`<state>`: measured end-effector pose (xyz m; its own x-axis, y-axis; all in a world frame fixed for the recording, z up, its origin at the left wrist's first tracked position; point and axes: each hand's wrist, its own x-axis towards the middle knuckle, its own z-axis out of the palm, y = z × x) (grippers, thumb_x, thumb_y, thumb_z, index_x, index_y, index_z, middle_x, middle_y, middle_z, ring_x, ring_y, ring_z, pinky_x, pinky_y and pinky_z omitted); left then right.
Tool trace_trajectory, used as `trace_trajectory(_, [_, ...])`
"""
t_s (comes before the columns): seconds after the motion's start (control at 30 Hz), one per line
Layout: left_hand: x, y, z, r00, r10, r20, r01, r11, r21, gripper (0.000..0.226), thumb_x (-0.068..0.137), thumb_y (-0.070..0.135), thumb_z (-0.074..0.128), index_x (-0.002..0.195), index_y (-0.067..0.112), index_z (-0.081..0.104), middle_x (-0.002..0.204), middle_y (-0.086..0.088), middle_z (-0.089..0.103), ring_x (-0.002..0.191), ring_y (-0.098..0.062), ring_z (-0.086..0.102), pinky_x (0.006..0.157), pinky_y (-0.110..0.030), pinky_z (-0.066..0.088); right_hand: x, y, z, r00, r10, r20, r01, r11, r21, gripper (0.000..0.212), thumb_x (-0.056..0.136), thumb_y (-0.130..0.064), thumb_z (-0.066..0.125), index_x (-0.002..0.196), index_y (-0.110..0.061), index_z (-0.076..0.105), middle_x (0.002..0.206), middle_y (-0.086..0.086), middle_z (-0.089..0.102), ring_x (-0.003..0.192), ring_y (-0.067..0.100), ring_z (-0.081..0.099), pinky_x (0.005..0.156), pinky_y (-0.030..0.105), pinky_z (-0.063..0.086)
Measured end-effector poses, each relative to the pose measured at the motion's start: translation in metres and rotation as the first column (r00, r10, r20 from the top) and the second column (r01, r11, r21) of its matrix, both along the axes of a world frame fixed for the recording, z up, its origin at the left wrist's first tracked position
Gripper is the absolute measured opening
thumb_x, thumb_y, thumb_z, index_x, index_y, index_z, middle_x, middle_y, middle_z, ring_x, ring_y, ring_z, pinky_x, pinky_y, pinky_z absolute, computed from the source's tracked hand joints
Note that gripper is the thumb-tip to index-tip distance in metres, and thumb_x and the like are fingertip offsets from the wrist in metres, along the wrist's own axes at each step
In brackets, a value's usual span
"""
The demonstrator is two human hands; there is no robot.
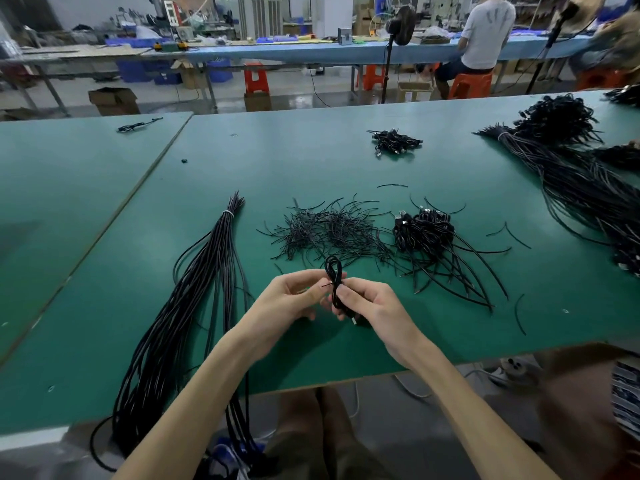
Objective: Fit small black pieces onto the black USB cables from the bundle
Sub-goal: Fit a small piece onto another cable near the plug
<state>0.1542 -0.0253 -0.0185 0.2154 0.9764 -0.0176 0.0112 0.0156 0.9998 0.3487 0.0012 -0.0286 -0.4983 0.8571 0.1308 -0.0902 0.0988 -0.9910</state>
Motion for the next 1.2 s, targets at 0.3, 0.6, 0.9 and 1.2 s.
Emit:
trace_trajectory(0.3, [0.008, 0.002, -0.005, 0.995, 0.020, 0.099, -0.024, 0.999, 0.043, 0.036, 0.092, 0.036, 0.075, 0.116, 0.009, 0.074, 0.090, -0.009, 0.068, 0.083, -0.026, 0.053, 0.069, -0.031, 0.037, 0.006, 0.003, 0.000, 0.997, 0.059, -0.048, -0.064, 0.994, -0.090, 0.017, 0.098, -0.027, 0.066, 0.095, -0.018, 0.080, 0.082, 0.003, 0.072, 0.077, 0.011, 0.064, 0.071, 0.021, 0.052])
trace_trajectory(0.6, [0.016, -0.002, 0.000, 0.990, 0.077, 0.115, -0.086, 0.993, 0.075, 0.050, 0.084, 0.041, 0.082, 0.088, -0.005, 0.064, 0.086, -0.021, 0.073, 0.089, -0.027, 0.068, 0.084, -0.047, 0.038, 0.012, 0.006, -0.003, 0.995, 0.099, -0.027, -0.101, 0.991, -0.084, 0.027, 0.101, -0.026, 0.062, 0.098, -0.003, 0.075, 0.079, 0.003, 0.070, 0.076, 0.013, 0.061, 0.075, 0.024, 0.049])
trace_trajectory(0.9, [0.025, -0.003, 0.000, 0.974, 0.223, 0.046, -0.227, 0.965, 0.129, 0.015, 0.086, 0.019, 0.079, 0.082, 0.007, 0.070, 0.090, -0.016, 0.076, 0.084, -0.026, 0.073, 0.084, -0.034, 0.057, 0.005, 0.004, -0.007, 0.999, 0.009, -0.054, -0.012, 0.998, -0.065, 0.026, 0.091, -0.027, 0.070, 0.105, -0.006, 0.078, 0.086, 0.007, 0.075, 0.080, 0.010, 0.067, 0.074, 0.018, 0.051])
trace_trajectory(1.2, [0.029, -0.008, 0.001, 0.956, 0.291, 0.024, -0.290, 0.940, 0.180, 0.008, 0.093, 0.019, 0.075, 0.099, 0.019, 0.081, 0.095, -0.001, 0.079, 0.088, -0.006, 0.070, 0.080, -0.018, 0.051, 0.005, 0.004, -0.010, 0.997, -0.076, -0.022, 0.076, 0.997, -0.035, 0.011, 0.096, -0.012, 0.071, 0.106, -0.009, 0.076, 0.082, -0.008, 0.071, 0.075, 0.000, 0.060, 0.069, 0.012, 0.046])
